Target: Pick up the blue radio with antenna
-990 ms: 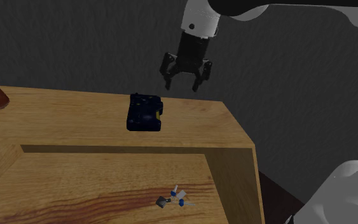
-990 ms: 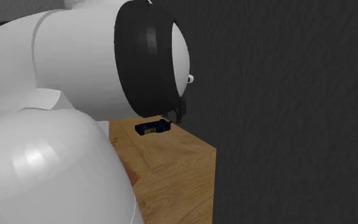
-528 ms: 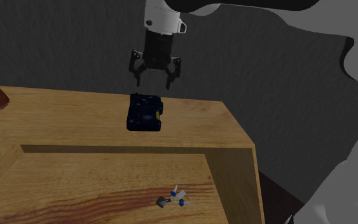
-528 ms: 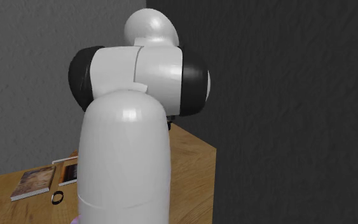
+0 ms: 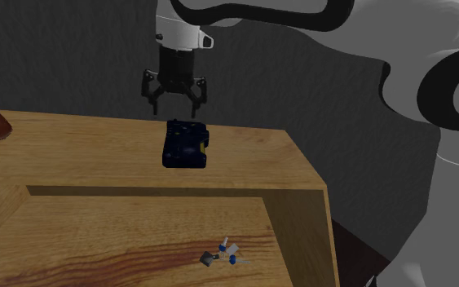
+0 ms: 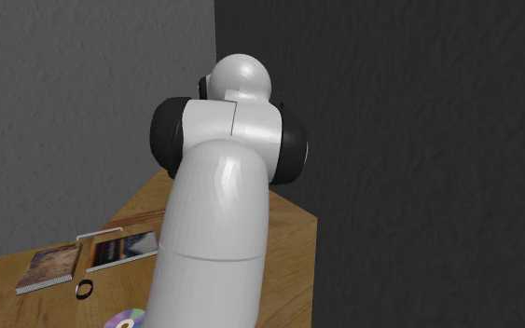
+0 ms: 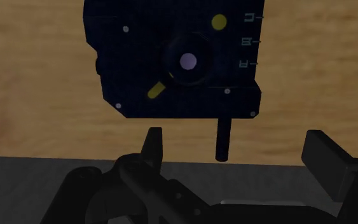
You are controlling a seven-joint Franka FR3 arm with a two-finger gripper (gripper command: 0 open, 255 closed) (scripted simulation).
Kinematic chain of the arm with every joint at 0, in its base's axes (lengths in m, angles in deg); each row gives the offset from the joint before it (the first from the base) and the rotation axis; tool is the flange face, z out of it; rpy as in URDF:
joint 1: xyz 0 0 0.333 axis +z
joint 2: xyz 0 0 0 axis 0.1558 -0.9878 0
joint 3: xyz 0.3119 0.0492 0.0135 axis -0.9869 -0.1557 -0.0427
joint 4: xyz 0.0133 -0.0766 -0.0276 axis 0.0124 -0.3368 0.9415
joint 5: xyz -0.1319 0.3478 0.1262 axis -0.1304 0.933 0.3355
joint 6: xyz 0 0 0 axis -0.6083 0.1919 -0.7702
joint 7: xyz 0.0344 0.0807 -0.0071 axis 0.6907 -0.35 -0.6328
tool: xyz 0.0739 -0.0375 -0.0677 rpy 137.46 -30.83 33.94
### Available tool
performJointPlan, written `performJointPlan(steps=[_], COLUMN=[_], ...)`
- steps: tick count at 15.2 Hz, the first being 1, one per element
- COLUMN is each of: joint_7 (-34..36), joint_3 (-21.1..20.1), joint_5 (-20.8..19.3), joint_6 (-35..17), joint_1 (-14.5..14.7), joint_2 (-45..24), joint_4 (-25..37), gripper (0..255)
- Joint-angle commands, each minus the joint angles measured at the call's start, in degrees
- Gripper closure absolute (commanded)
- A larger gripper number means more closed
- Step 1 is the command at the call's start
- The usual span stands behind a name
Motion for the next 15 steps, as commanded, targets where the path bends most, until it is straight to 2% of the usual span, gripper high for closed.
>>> performJointPlan(steps=[1,3,5,6,15], joint_7=[0.08,0.06,0.06,0.04,0.06], joint_3=[0.02,0.05,0.05,0.04,0.05], joint_5=[0.18,0.4,0.4,0.44,0.4], joint_6=[-1.91,-4.16,-4.16,-4.19,-4.16], joint_1=[-0.32,-0.71,-0.71,-0.74,-0.71], joint_2=[0.45,0.96,0.96,1.05,0.96], joint_4=[-2.33,-5.06,-5.06,-5.17,-5.06], gripper=[0,0,0,255,255])
